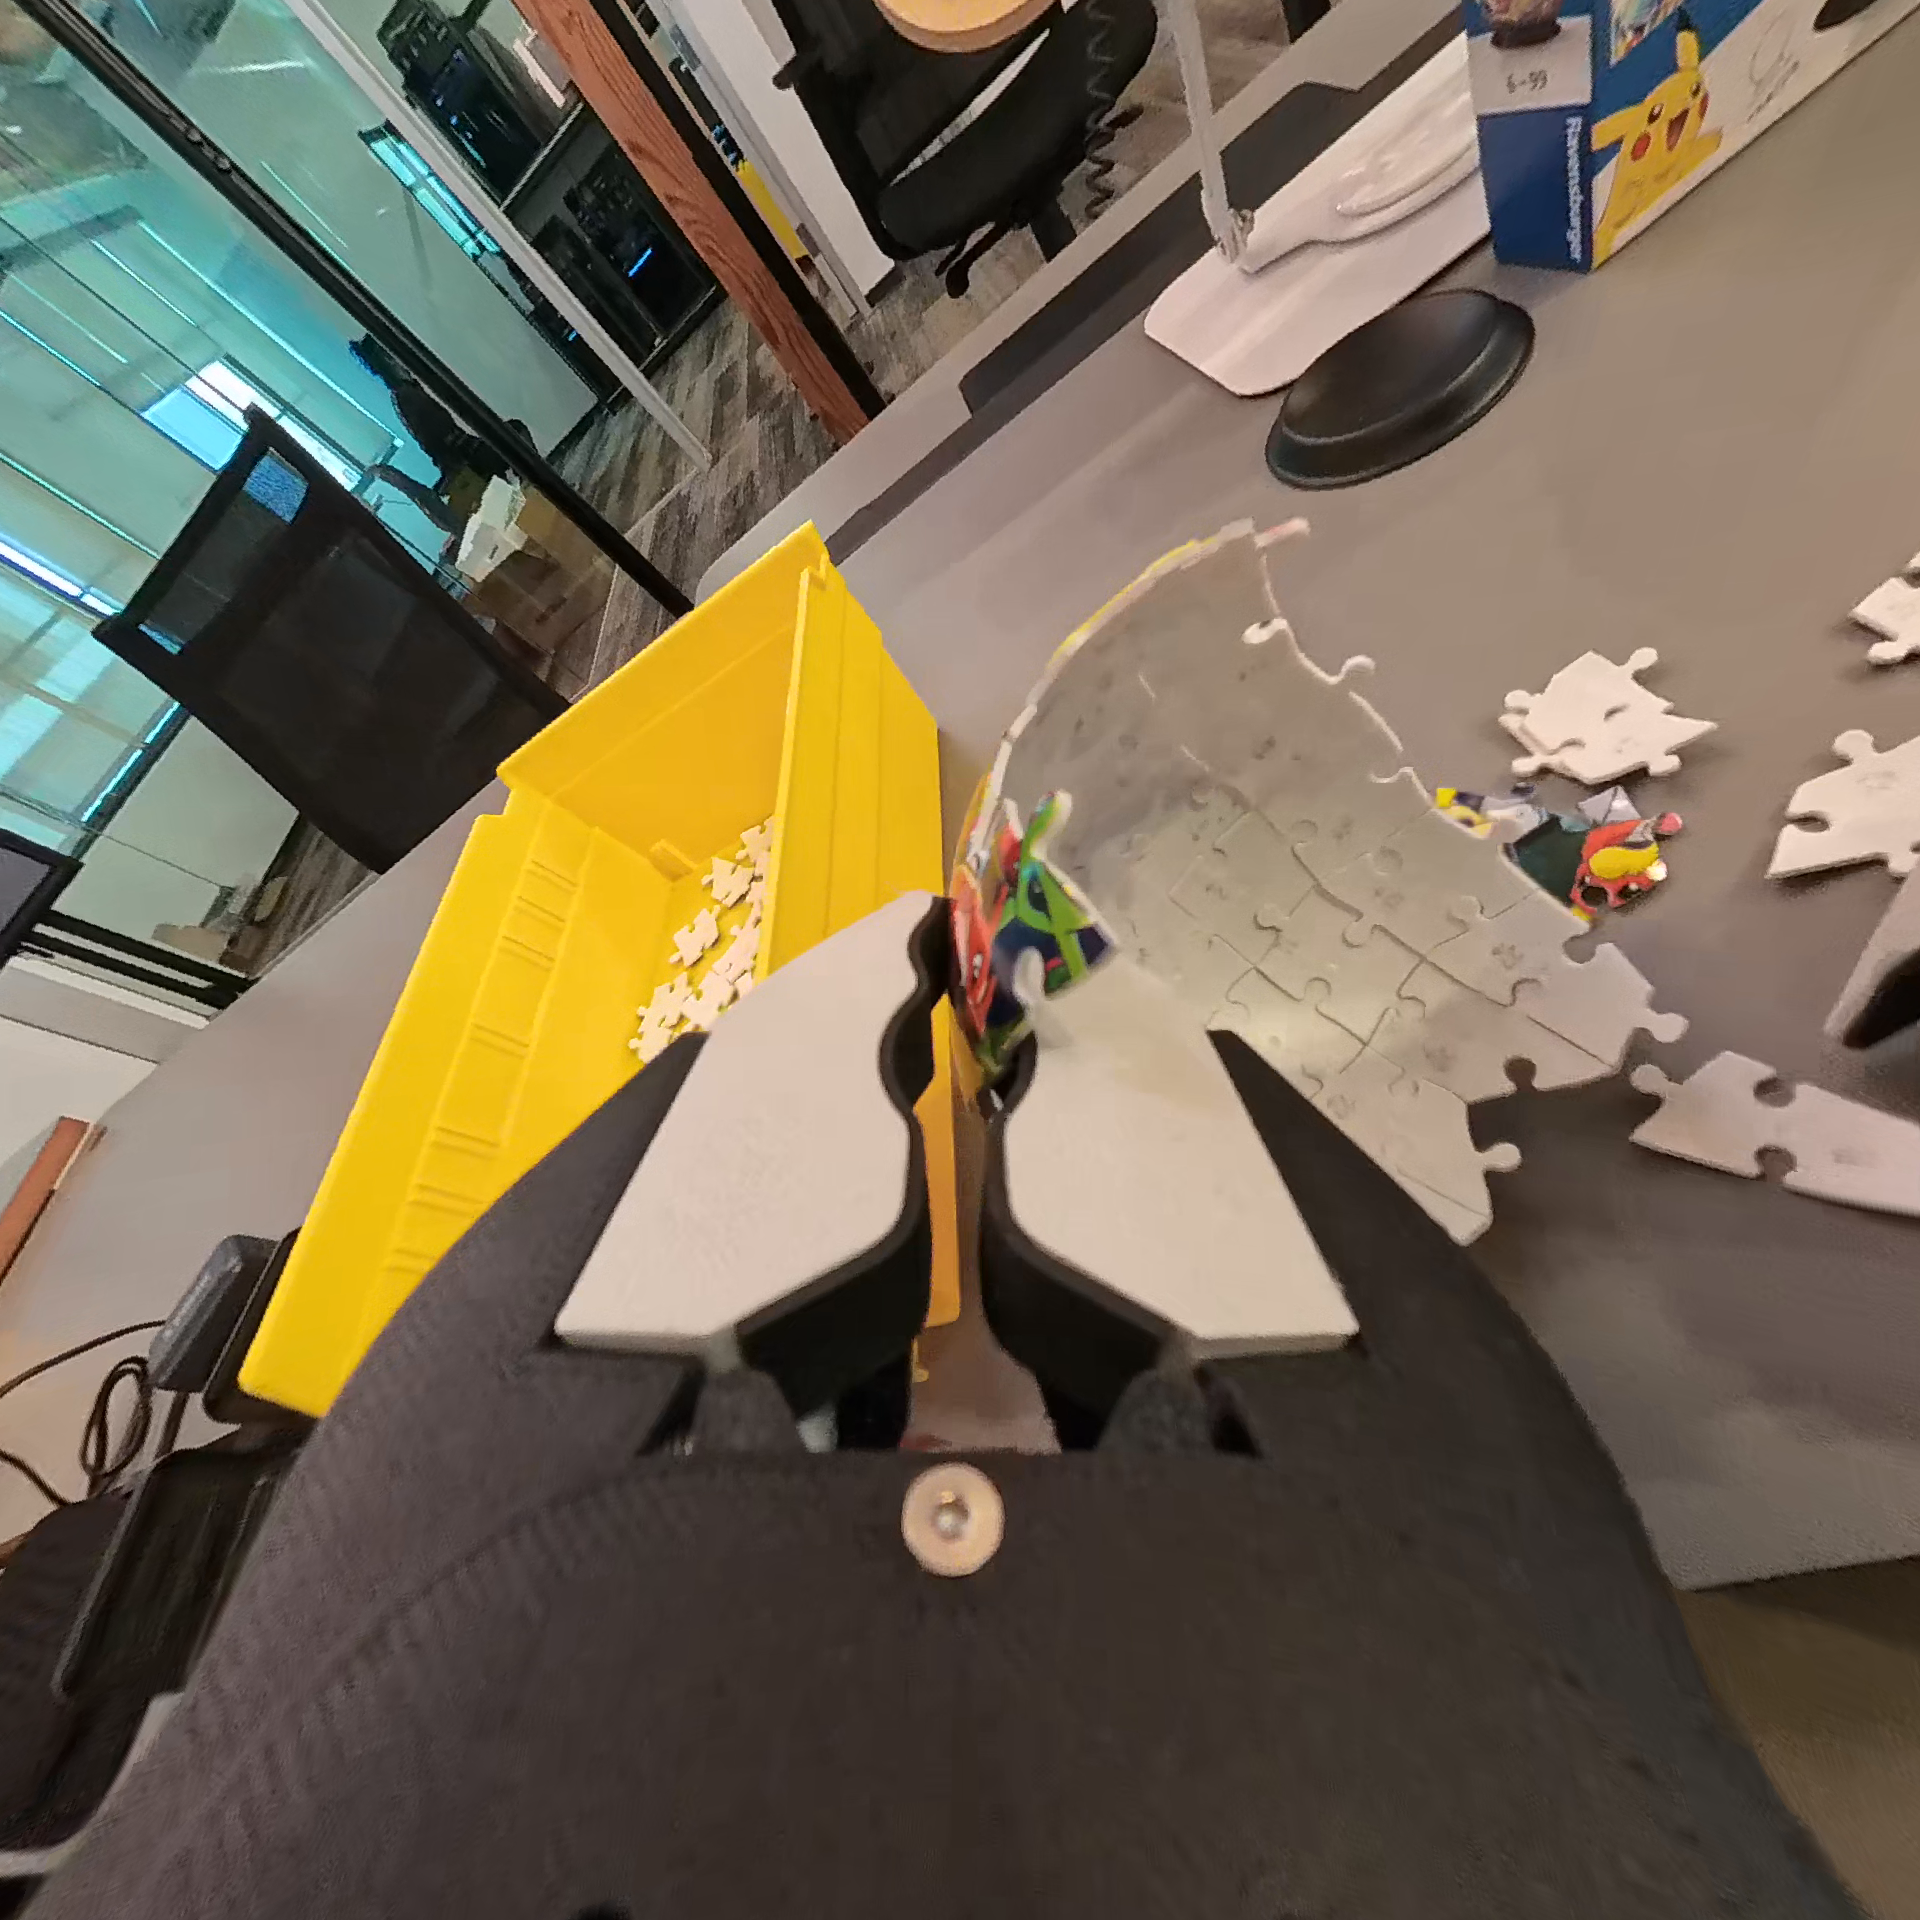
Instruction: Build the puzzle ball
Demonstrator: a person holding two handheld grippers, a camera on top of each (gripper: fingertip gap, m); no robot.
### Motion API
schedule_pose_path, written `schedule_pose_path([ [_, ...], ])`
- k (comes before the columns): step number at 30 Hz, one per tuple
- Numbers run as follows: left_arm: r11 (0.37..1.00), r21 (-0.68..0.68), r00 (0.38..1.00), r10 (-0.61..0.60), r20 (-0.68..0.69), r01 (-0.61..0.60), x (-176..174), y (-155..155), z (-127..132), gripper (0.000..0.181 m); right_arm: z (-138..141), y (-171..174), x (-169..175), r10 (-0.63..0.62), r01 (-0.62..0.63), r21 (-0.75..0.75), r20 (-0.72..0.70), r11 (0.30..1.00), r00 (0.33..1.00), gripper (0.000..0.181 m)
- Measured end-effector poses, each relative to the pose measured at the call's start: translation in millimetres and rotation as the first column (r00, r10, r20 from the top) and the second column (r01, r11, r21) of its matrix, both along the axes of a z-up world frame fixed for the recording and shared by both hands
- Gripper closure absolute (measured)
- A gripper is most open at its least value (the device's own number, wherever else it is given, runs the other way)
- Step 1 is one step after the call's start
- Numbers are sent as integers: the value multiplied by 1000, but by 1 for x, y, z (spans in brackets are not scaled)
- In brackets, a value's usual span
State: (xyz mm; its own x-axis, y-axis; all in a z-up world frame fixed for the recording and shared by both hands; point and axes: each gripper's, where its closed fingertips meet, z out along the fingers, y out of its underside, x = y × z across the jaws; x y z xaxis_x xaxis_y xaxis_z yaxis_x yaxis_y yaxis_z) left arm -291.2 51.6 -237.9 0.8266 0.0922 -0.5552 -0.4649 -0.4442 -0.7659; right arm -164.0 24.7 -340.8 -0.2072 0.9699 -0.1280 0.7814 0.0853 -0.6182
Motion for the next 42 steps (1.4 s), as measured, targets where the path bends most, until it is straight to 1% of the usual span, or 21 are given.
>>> schedule_pose_path([
  [6, 999, 37, 997, -22, 75, 19, 3, 5, 0, 178, 10, 13, 1, -36, 34, -71, -29, 997, 999, 150],
  [13, 998, 61, 983, -1, 186, -10, -10, 4, -1, 178, 10, 21, 2, -38, 35, -74, -38, 997, 999, 149],
  [16, 997, 79, 974, -10, 227, -8, -10, 5, 3, 178, 12, 30, 2, -53, 51, -57, -45, 997, 998, 148],
  [19, 994, 110, 954, -36, 299, 3, -10, 6, 5, 178, 13, 39, 3, -75, 72, -56, -50, 996, 996, 145],
  [22, 992, 122, 947, -23, 320, -17, -16, 4, 8, 178, 12, 47, 6, -82, 82, -16, -49, 997, 995, 143],
  [25, 988, 155, 947, -22, 320, -29, -20, 2, 20, 178, 6, 64, 9, -95, 97, 57, -41, 994, 995, 141],
  [27, 983, 176, 954, -10, 299, -45, -24, -1, 29, 178, 5, 69, 7, -99, 103, 64, -54, 993, 994, 144],
  [31, 979, 195, 951, 3, 308, -66, -31, -3, 34, 178, 6, 68, -10, -46, 57, 111, -93, 992, 995, 149],
  [34, 976, 202, 951, 9, 309, -75, -35, -5, 37, 178, -4, 69, -23, -4, 19, 179, -88, 984, 996, 151],
  [36, 975, 207, 949, 10, 317, -79, -36, -6, 38, 178, -6, 77, -30, 0, 21, 235, -91, 972, 996, 158],
  [39, 975, 206, 945, 11, 326, -82, -38, -7, 36, 178, -7, 93, -40, -11, 33, 260, -86, 965, 996, 158],
  [42, 977, 196, 945, 12, 327, -80, -38, -5, 33, 178, -7, 121, -47, -66, 88, 276, -89, 957, 994, 158],
])
